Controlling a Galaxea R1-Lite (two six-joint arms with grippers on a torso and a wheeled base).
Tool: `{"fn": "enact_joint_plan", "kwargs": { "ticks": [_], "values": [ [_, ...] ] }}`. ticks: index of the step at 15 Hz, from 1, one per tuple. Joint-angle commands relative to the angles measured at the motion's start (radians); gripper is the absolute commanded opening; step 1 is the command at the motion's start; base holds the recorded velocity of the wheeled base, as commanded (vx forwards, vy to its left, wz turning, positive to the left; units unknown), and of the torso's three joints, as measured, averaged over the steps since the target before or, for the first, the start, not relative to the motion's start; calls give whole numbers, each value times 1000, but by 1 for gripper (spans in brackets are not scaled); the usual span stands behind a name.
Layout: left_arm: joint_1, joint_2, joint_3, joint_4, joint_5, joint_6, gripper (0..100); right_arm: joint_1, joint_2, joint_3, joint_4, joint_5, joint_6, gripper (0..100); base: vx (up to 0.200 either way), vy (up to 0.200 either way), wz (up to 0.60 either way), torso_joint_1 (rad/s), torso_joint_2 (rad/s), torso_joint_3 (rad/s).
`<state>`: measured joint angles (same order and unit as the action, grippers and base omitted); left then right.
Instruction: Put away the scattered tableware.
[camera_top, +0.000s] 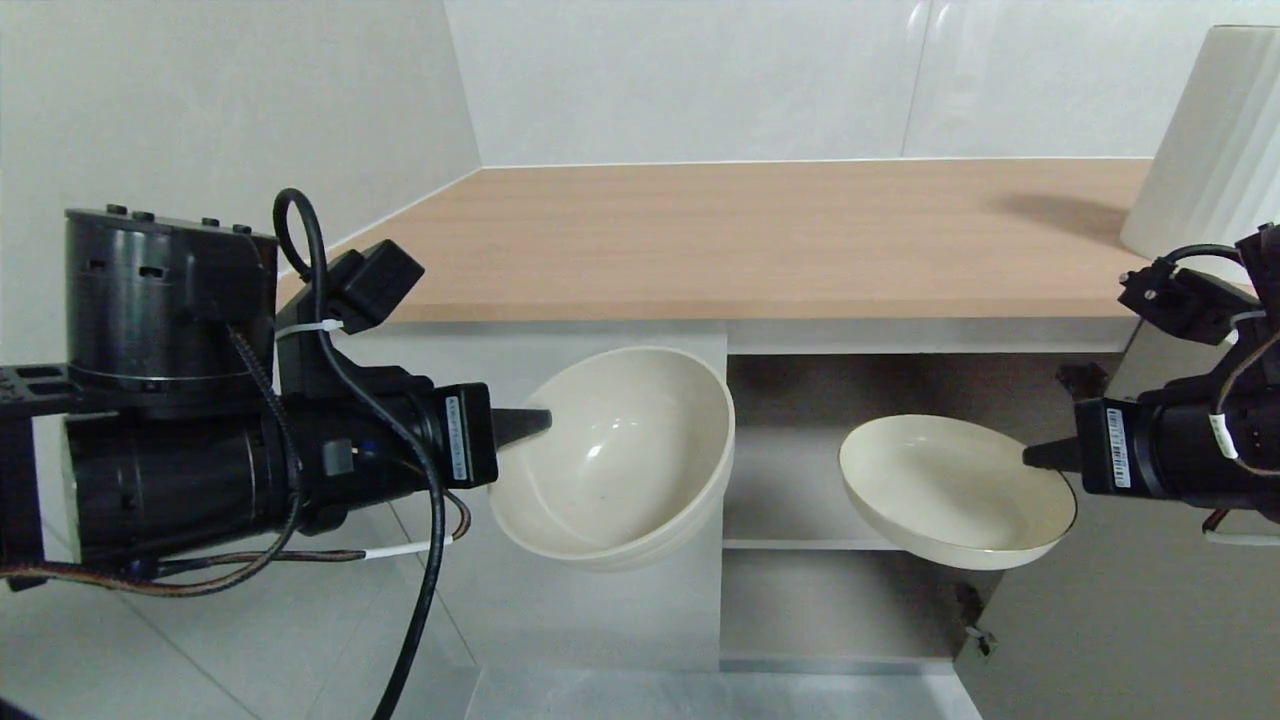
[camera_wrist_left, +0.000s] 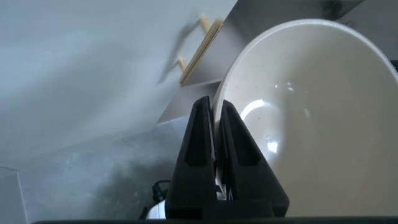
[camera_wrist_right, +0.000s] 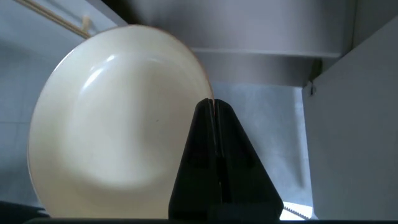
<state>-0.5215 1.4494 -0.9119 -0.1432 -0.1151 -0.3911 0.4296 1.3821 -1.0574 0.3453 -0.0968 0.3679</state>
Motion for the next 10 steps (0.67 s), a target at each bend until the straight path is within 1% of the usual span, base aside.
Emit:
{"fn": "enact_joint_plan", "kwargs": {
  "ticks": [1,4,7,10],
  "values": [
    [0,3,-1,-3,0,0,0,-2,8,-3,-2,0,0,0,0,0,0,-90,290,188],
    [0,6,-1,-3,0,0,0,-2,8,-1,-2,0,0,0,0,0,0,-32,108,67],
    [0,11,-1,-3,0,0,0,-2,20,-1,-2,2,0,0,0,0,0,0,0,0],
    [0,11,-1,-3,-1,0,0,-2,115,-1,-2,0,-1,0,0,0,0,0,0,0]
  ]
}}
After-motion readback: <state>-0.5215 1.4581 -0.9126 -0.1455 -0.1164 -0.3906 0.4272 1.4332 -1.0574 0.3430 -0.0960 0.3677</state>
